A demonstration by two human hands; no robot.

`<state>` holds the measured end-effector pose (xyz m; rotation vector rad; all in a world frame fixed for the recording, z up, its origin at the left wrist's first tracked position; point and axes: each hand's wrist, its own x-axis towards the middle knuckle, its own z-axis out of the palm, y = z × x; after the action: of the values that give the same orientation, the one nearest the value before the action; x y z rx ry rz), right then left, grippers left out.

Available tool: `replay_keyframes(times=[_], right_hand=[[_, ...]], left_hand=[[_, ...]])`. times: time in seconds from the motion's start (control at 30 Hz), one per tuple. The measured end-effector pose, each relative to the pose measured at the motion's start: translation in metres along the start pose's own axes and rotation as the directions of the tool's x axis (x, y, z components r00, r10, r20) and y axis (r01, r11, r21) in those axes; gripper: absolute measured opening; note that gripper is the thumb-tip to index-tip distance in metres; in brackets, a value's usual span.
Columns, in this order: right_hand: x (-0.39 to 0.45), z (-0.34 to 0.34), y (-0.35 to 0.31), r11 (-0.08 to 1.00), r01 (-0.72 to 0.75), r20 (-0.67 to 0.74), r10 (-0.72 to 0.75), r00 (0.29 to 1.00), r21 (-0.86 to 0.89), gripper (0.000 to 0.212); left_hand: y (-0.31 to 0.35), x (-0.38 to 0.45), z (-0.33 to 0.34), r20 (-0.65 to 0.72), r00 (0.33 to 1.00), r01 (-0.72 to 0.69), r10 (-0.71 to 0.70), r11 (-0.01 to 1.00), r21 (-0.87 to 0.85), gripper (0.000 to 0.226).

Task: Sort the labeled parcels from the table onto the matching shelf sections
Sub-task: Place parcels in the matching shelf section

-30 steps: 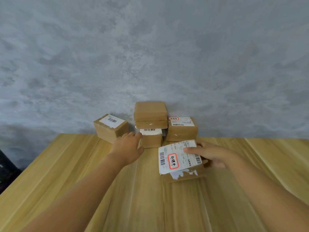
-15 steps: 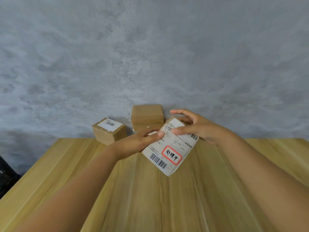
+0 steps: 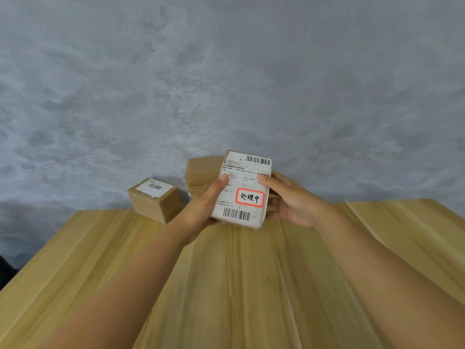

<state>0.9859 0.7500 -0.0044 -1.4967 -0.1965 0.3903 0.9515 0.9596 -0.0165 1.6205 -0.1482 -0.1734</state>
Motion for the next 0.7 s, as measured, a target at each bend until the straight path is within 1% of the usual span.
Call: replay_keyframes(times=[0.03, 0.1, 0.17, 0.2, 0.23, 0.27, 0.3, 0.33, 0.37, 0.4, 0.47, 0.53, 0.57, 0.63, 0.7], right_hand=[[-0.004, -0.004, 0.003, 1.0, 0.011, 0.003, -0.011, 1.0, -0.017, 0.069], [-0.01, -0.014, 0.008, 0.997, 0.029, -0.037, -0.032, 0.999, -0.072, 0.074], [-0.014, -0.024, 0.012, 0.988, 0.026, -0.102, -0.042, 0.994, -0.149, 0.074], [-0.016, -0.029, 0.015, 0.981, 0.015, -0.136, -0.041, 0.99, -0.191, 0.074], [-0.017, -0.034, 0.017, 0.974, -0.002, -0.173, -0.039, 0.984, -0.228, 0.077], [-0.018, -0.04, 0.021, 0.967, -0.019, -0.211, -0.036, 0.977, -0.253, 0.08], [-0.02, -0.046, 0.024, 0.964, -0.032, -0.244, -0.034, 0.969, -0.262, 0.082], [-0.022, -0.052, 0.028, 0.965, -0.041, -0.269, -0.032, 0.963, -0.259, 0.083], [-0.025, -0.057, 0.031, 0.968, -0.046, -0.293, -0.03, 0.956, -0.248, 0.082], [-0.029, -0.063, 0.034, 0.972, -0.049, -0.315, -0.028, 0.949, -0.232, 0.081], [-0.04, -0.073, 0.04, 0.982, -0.046, -0.348, -0.02, 0.937, -0.182, 0.075], [-0.055, -0.08, 0.045, 0.989, -0.038, -0.359, -0.015, 0.933, -0.141, 0.069], [-0.064, -0.083, 0.048, 0.991, -0.031, -0.36, -0.019, 0.933, -0.133, 0.067], [-0.084, -0.088, 0.052, 0.992, -0.013, -0.374, -0.036, 0.927, -0.128, 0.064], [-0.109, -0.093, 0.055, 0.992, 0.002, -0.427, -0.056, 0.902, -0.126, 0.06]], left_hand=[[-0.003, -0.001, 0.002, 0.014, 1.0, 0.008, -0.009, 0.999, 0.036, 0.052], [-0.007, -0.004, 0.006, 0.065, 0.998, 0.003, -0.016, 0.981, 0.196, 0.055], [-0.012, -0.007, 0.009, 0.072, 0.997, -0.013, -0.019, 0.911, 0.411, 0.063], [-0.015, -0.007, 0.009, 0.046, 0.999, -0.012, -0.015, 0.851, 0.525, 0.065], [-0.017, -0.006, 0.007, 0.015, 1.0, -0.006, -0.006, 0.761, 0.648, 0.064], [-0.018, -0.005, 0.006, -0.006, 1.0, 0.003, 0.003, 0.636, 0.771, 0.059], [-0.018, -0.005, 0.006, -0.016, 1.0, 0.01, 0.007, 0.488, 0.873, 0.052], [-0.018, -0.005, 0.006, -0.012, 1.0, 0.007, 0.012, 0.342, 0.94, 0.045], [-0.016, -0.005, 0.007, -0.001, 1.0, -0.004, 0.02, 0.22, 0.976, 0.043], [-0.015, -0.005, 0.009, 0.015, 0.999, -0.02, 0.04, 0.127, 0.992, 0.043], [-0.014, -0.002, 0.017, 0.057, 0.991, -0.057, 0.117, -0.001, 0.998, 0.04], [-0.013, 0.003, 0.032, 0.108, 0.976, -0.094, 0.188, -0.08, 0.992, 0.04], [-0.012, 0.006, 0.041, 0.133, 0.969, -0.116, 0.209, -0.09, 0.989, 0.041], [-0.01, 0.011, 0.063, 0.173, 0.955, -0.164, 0.241, -0.058, 0.985, 0.046], [-0.009, 0.016, 0.088, 0.237, 0.935, -0.233, 0.263, -0.047, 0.971, 0.05]])
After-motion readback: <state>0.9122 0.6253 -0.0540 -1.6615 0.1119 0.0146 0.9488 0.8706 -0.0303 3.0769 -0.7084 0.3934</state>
